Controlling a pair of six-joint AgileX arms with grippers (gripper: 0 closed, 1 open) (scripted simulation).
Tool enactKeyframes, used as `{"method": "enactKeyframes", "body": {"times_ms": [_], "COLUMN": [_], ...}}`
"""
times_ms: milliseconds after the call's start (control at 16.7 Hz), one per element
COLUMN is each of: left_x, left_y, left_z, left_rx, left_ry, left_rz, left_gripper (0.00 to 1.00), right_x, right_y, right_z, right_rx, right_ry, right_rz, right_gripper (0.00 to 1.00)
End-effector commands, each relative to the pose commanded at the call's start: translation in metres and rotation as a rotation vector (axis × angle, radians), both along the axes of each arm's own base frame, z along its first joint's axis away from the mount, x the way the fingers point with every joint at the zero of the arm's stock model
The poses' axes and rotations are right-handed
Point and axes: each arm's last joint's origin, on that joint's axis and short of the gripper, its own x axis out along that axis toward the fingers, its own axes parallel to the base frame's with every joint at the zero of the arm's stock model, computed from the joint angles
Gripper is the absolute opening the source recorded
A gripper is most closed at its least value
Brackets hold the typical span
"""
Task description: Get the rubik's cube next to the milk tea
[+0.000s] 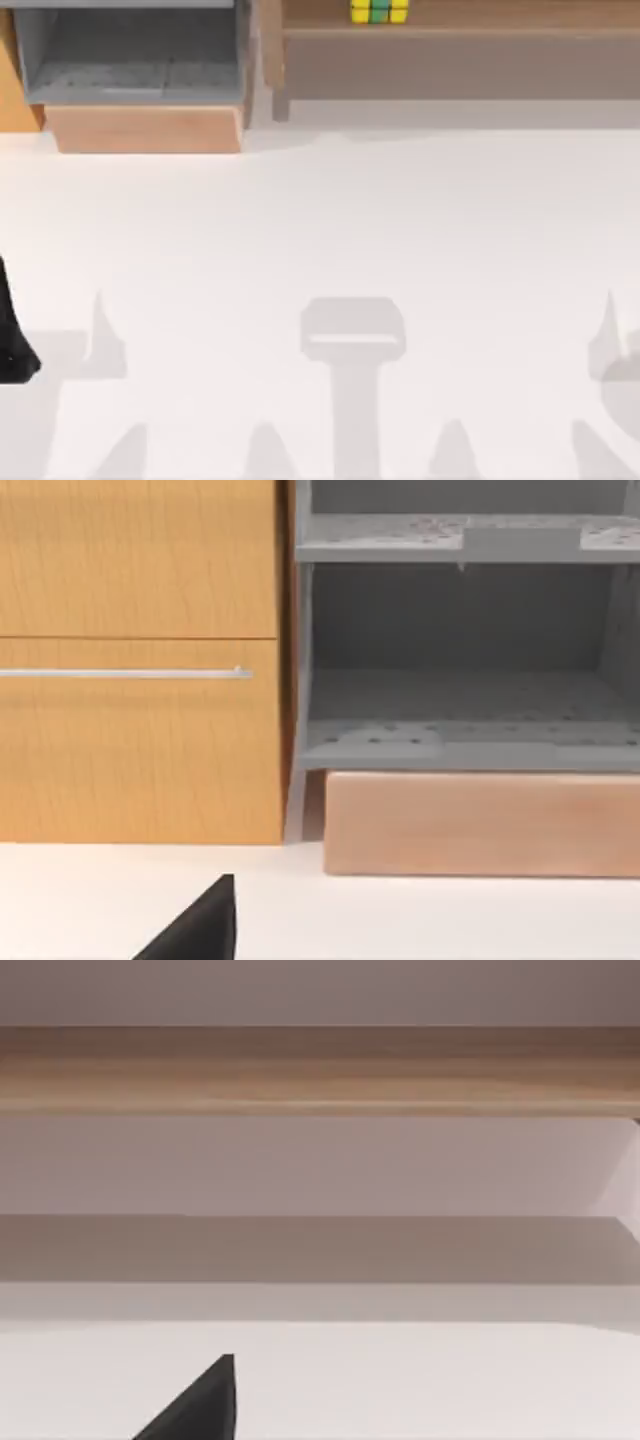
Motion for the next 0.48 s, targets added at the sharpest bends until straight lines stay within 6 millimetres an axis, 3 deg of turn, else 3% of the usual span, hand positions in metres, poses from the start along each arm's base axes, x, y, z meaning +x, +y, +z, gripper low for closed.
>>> {"method": "enactKeyframes", "body": {"times_ms": [240, 480], "left_x": [0.0, 0.0], "left_y": [0.0, 0.0], "left_z": [0.0, 0.0], "left_rx": [0.0, 0.0], "left_ry": [0.0, 0.0], "left_rz": [0.0, 0.0], "left_gripper": [1.0, 1.0], "right_x": [0.001, 0.01], "right_y": [0.001, 0.007], "right_z": [0.005, 0.038], "right_rx": [0.008, 0.039], "right_ry": [-0.001, -0.01], "right_rz": [0.001, 0.004], "right_gripper": [1.0, 1.0]}}
